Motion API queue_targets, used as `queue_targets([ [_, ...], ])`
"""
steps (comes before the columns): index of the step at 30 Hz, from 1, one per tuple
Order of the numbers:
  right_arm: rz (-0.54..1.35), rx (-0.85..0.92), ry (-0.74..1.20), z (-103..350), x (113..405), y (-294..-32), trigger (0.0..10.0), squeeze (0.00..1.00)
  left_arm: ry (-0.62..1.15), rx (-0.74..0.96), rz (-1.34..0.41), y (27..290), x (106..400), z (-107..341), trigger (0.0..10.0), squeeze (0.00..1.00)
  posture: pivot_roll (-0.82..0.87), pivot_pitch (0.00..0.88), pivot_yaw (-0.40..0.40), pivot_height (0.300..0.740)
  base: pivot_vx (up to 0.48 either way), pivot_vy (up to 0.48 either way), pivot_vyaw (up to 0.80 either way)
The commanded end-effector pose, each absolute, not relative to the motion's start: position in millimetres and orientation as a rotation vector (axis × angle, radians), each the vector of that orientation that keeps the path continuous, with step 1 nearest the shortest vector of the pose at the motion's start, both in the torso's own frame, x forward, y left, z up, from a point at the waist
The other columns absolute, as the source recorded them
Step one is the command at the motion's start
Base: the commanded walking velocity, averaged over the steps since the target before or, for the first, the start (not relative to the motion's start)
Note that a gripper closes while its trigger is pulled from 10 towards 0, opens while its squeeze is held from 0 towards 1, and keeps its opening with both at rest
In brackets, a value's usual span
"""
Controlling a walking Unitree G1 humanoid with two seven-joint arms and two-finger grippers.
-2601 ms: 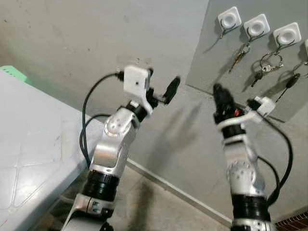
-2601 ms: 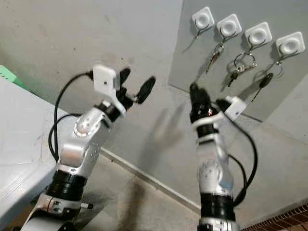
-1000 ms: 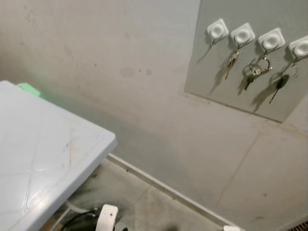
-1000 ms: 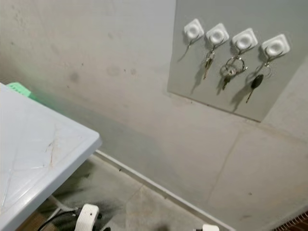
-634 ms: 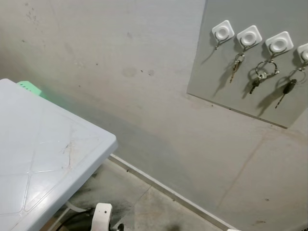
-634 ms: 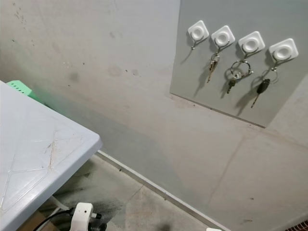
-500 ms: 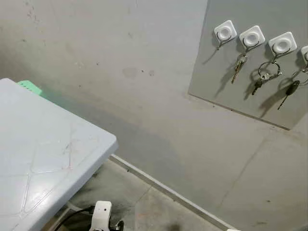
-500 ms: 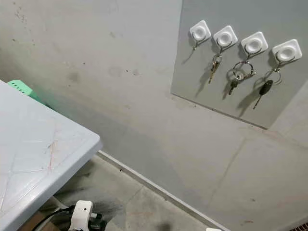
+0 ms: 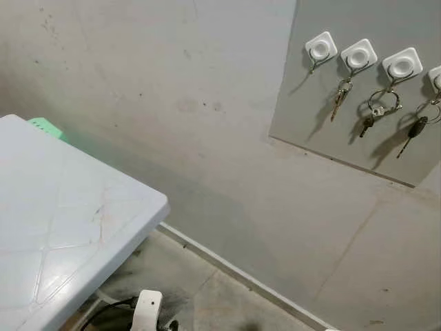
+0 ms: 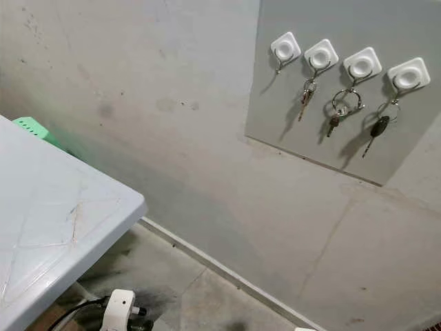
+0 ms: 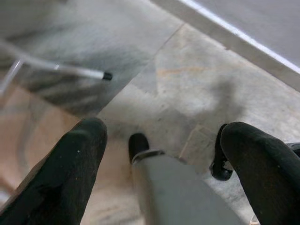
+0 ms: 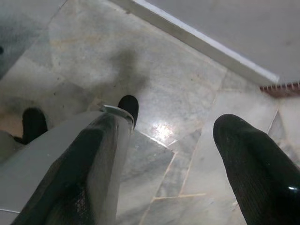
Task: Hang keys on a hook
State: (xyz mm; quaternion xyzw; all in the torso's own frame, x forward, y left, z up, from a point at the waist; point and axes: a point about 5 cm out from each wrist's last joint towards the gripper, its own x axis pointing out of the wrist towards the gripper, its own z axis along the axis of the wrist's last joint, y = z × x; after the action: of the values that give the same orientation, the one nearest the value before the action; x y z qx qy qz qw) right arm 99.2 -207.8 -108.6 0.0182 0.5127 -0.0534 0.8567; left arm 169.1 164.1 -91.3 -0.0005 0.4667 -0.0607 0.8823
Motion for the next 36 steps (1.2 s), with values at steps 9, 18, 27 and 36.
queue_targets([
  [9,-0.110,0.079,1.154,-115,81,-195,10.0,0.00,0.992,0.003,-0.111,171,167,-92,10.0,0.00,0.07,0.054,0.020,0.740,0.000,0.000,0.80],
  [18,-0.115,0.088,1.162,-116,79,-194,10.0,0.00,0.993,0.010,-0.108,171,167,-92,10.0,0.00,0.08,0.050,0.018,0.740,0.000,0.000,0.80],
  [27,-0.088,0.071,1.171,-117,76,-190,10.0,0.00,0.999,0.035,-0.137,172,166,-92,10.0,0.00,0.09,0.004,0.014,0.740,0.000,0.000,0.80],
  [36,-0.074,0.052,1.182,-118,72,-189,10.0,0.00,0.999,0.045,-0.144,171,167,-92,10.0,0.00,0.09,0.000,0.007,0.740,0.000,0.000,0.80],
])
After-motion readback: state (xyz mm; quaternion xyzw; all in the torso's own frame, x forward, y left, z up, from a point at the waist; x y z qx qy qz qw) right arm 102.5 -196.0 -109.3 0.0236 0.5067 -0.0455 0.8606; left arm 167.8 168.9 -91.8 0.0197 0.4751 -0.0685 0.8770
